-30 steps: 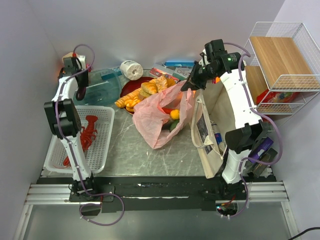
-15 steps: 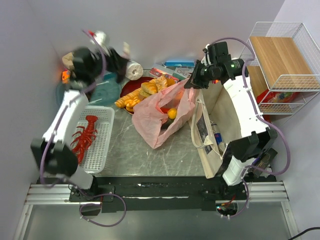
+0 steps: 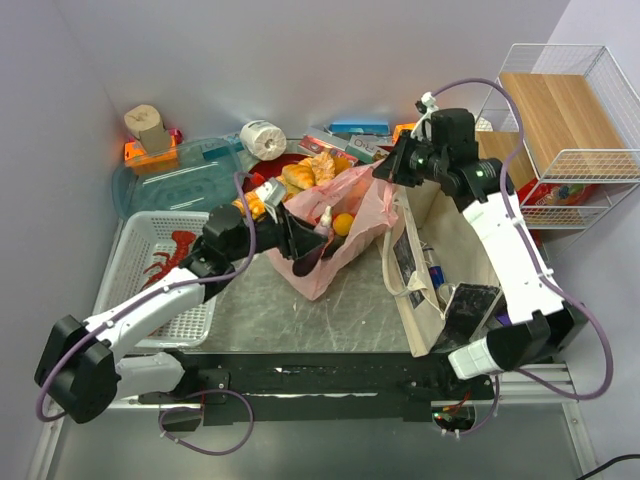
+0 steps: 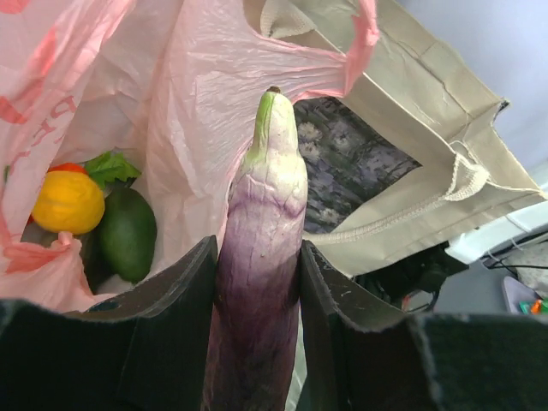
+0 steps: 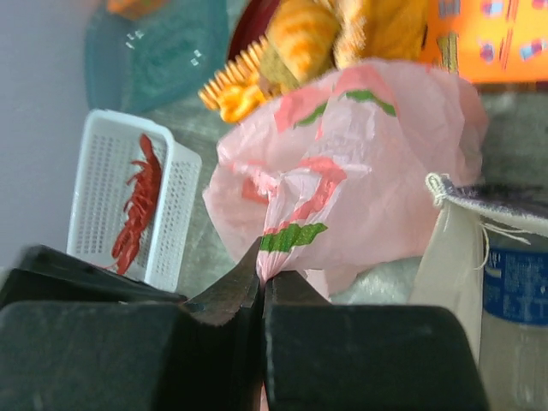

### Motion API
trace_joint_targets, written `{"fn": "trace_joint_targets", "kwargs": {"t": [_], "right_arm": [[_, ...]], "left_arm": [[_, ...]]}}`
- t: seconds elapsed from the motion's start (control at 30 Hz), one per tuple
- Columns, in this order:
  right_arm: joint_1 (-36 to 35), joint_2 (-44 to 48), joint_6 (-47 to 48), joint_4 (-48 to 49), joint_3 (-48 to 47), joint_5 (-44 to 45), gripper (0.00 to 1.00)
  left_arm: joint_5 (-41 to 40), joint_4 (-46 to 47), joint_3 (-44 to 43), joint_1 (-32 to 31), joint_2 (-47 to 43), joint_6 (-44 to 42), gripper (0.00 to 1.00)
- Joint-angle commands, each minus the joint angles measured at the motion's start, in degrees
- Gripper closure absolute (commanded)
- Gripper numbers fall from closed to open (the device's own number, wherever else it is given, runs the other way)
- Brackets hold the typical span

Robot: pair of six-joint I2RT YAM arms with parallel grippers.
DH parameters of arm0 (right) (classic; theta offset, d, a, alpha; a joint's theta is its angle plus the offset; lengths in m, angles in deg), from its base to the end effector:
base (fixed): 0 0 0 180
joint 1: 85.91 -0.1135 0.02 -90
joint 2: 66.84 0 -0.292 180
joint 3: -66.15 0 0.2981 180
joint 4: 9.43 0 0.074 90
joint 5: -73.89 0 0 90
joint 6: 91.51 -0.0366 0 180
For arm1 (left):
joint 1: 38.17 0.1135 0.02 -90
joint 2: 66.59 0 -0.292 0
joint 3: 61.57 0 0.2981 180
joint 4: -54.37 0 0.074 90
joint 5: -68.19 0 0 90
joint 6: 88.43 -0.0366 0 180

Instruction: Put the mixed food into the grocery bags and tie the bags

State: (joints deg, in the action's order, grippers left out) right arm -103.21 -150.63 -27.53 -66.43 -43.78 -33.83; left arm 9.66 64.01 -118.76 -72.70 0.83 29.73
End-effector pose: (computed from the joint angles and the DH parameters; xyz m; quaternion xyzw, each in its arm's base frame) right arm 0.3304 0.1146 0.4793 -0.0105 0.8627 0.3045 0.4037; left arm 0.2416 -0.1894 0.3291 0.2285 0.6724 -0.5168 0.4780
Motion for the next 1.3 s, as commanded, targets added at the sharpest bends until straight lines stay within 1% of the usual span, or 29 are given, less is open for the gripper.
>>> {"fn": "trace_joint_targets", "kwargs": {"t": [0.0, 0.13, 0.23, 0.3, 0.33, 0.43, 0.53, 0.6, 0.63, 0.67, 0.7, 0.73, 0.77, 0.8, 0.83, 0.9, 1.07, 1.17, 1.2, 1.23, 1.27], "right_arm": [[-1.5, 5.3, 1.4, 8.0, 3.4, 1.3, 1.0], [-2.1, 8.0, 1.1, 7.8, 6.4, 2.2, 1.0], [-3.1, 10.7, 1.0, 7.7, 8.5, 3.5, 1.0], [-3.6, 11.6, 1.0, 7.4, 9.6, 3.9, 1.0], [-3.7, 12.2, 1.0, 7.4, 9.9, 4.0, 1.0], [-4.2, 12.9, 0.7, 7.9, 11.6, 4.5, 1.0], [-4.4, 12.8, 0.8, 7.9, 12.1, 4.7, 1.0], [-4.5, 12.5, 1.0, 7.1, 11.2, 5.6, 1.0], [-4.4, 12.3, 1.2, 6.8, 10.9, 6.0, 1.0], [-4.5, 12.2, 1.4, 6.3, 10.7, 6.5, 1.0], [-4.4, 12.2, 1.7, 6.0, 10.4, 7.3, 1.0], [-4.4, 12.1, 1.8, 5.9, 10.4, 7.7, 1.0], [-4.4, 12.0, 1.7, 5.7, 10.3, 7.9, 1.0], [-4.4, 11.8, 1.8, 5.7, 10.2, 8.0, 1.0], [-4.4, 11.7, 2.0, 5.7, 10.1, 8.3, 1.0], [-4.3, 11.0, 2.1, 5.3, 9.4, 8.5, 1.0], [-4.3, 9.6, 3.2, 5.0, 8.0, 9.5, 1.0], [-4.2, 8.2, 3.8, 4.5, 7.1, 10.1, 1.0], [-4.3, 7.4, 4.1, 4.3, 6.6, 10.3, 1.0], [-4.2, 7.0, 4.3, 3.6, 6.2, 10.5, 1.0], [-4.2, 6.6, 4.5, 3.6, 5.9, 10.9, 1.0]], "left_arm": [[-4.8, 13.4, 1.6, -2.6, 2.4, 1.0, 0.69], [-7.4, 17.6, -1.8, -4.3, 10.4, -1.1, 0.69], [-9.8, 18.3, -5.5, -4.3, 14.8, -3.2, 0.68], [-10.2, 17.9, -9.3, -4.2, 17.6, -4.4, 0.67], [-10.2, 18.3, -10.3, -4.5, 20.4, -4.4, 0.68], [-10.9, 22.5, -12.9, -5.2, 25.5, -3.9, 0.67], [-10.2, 21.3, -16.5, -5.7, 30.0, -3.9, 0.65], [-10.6, 19.2, -17.6, -6.3, 31.5, -5.3, 0.59], [-11.0, 17.9, -17.5, -6.5, 32.1, -5.6, 0.46], [-11.4, 17.4, -17.3, -6.6, 32.1, -5.7, 0.36], [-11.8, 17.1, -16.6, -6.6, 31.9, -5.8, 0.27], [-11.9, 16.5, -16.0, -6.6, 31.1, -6.0, 0.14], [-11.8, 16.0, -15.6, -6.6, 30.5, -6.3, 0.06], [-11.8, 15.6, -14.7, -6.5, 29.8, -6.8, 0.01], [-11.6, 15.0, -14.4, -6.5, 28.1, -7.1, 0.04], [-12.0, 12.1, -13.4, -6.6, 26.4, -8.5, 0.04], [-13.4, 5.7, -9.7, -6.7, 18.1, -11.4, 0.04], [-18.9, 1.7, -5.2, -6.6, 10.8, -12.7, 0.04], [-21.4, -1.9, -4.2, -6.9, 8.7, -12.6, 0.04], [-27.3, -3.6, -3.0, -7.1, 4.3, -12.7, 0.04], [-29.1, -5.7, -0.8, -7.4, 2.4, -13.0, 0.04]]}}
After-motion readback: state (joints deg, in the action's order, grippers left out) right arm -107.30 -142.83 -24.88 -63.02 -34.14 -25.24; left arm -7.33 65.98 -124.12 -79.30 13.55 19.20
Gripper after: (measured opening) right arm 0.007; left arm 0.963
